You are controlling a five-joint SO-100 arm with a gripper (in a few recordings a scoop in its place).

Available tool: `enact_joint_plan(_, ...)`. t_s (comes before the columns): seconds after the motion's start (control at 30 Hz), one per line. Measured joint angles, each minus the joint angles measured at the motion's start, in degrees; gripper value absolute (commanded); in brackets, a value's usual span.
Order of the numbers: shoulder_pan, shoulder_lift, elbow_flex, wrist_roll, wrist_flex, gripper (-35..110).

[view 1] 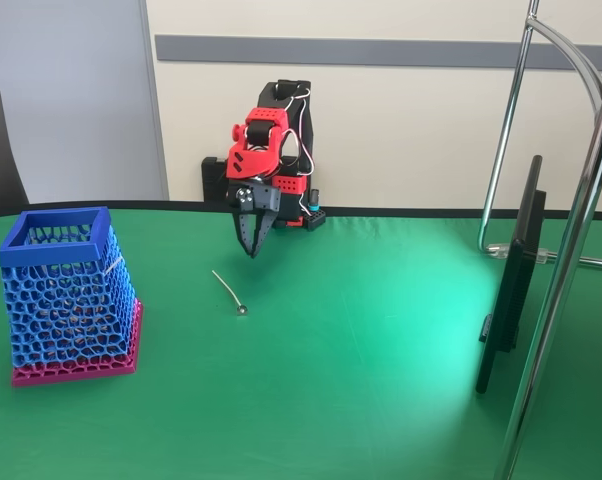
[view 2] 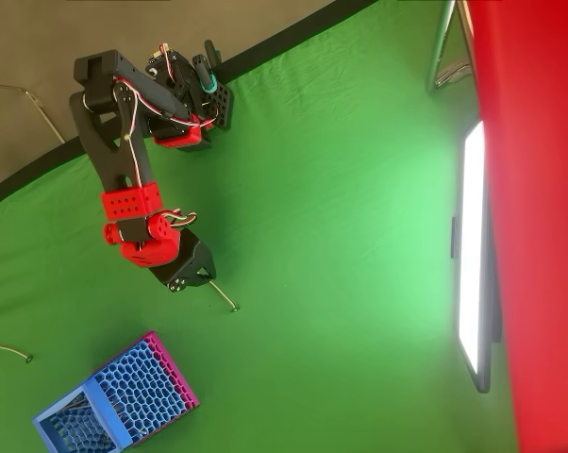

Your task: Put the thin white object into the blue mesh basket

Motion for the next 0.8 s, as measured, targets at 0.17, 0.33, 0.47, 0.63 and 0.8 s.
enact_joint_plan(0.17, 1.0, -8.3, -5.4, 2.5, 0.4, 10)
enact_joint_plan(0.33, 1.6, -12.8, -8.3, 4.1, 0.0, 15)
enact_joint_plan(0.47, 1.8, -16.3, -10.3, 5.3, -1.4, 16)
enact_joint_plan(0.63, 1.8, -19.8, -12.6, 5.9, -2.8, 15)
enact_joint_plan(0.8, 1.8, -24.1, -15.8, 6.5, -3.3, 15)
